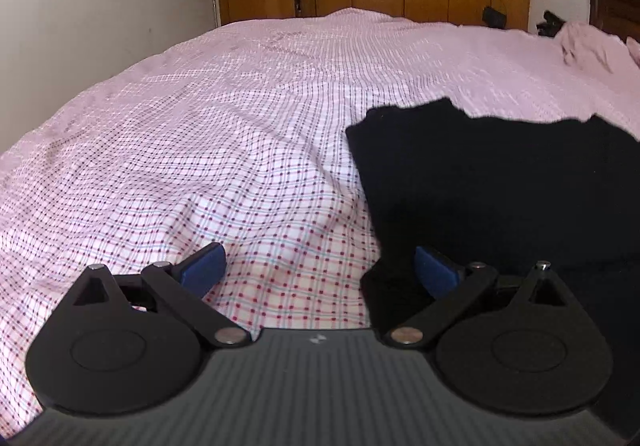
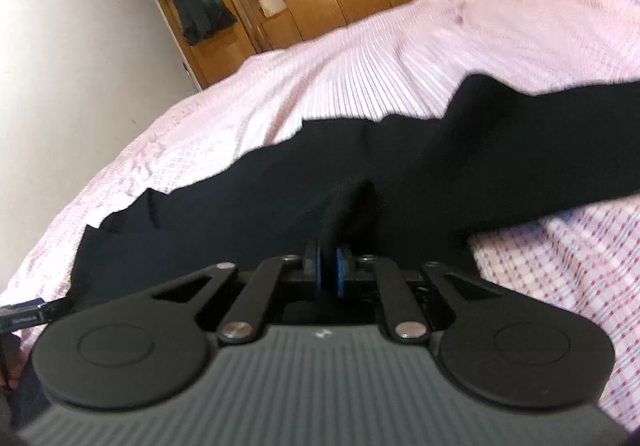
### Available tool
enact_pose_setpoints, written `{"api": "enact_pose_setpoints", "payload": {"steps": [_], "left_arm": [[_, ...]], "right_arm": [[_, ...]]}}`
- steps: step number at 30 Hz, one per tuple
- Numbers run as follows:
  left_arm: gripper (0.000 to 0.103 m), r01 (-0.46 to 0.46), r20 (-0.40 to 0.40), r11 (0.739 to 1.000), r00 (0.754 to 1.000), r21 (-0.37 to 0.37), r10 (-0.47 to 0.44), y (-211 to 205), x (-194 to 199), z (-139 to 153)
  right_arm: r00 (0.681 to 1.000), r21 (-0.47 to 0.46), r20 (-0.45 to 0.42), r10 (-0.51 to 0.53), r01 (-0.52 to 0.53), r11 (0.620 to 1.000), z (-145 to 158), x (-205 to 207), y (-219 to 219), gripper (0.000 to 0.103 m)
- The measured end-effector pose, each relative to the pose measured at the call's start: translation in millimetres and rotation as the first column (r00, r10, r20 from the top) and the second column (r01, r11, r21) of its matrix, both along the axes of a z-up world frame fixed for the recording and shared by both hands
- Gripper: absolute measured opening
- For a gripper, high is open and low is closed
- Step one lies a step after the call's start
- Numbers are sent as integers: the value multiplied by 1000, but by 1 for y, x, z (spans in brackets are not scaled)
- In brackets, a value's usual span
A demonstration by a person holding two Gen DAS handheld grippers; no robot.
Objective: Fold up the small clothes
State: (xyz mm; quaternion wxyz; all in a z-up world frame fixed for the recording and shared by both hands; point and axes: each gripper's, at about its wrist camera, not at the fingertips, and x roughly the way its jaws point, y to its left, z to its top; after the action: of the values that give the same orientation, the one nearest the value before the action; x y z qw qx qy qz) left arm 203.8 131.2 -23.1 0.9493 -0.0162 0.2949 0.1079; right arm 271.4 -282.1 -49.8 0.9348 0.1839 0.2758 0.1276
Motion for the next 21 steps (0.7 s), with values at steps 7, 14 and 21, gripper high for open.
{"api": "enact_pose_setpoints", "payload": {"steps": [7, 14, 21], "left_arm": [[102, -8, 183, 1000, 983, -20, 12, -6, -37, 32], [102, -25, 242, 998, 970, -56, 38, -13, -65, 50], [103, -4, 241, 999, 970, -32, 12, -30, -73, 49]], "right_arm": [[986, 142, 52, -160, 152, 978, 11, -33, -58, 94], [929, 174, 102, -357, 336, 926, 20, -68, -168, 94], [836, 380, -45, -547, 521, 764, -23, -80, -297, 93]]}}
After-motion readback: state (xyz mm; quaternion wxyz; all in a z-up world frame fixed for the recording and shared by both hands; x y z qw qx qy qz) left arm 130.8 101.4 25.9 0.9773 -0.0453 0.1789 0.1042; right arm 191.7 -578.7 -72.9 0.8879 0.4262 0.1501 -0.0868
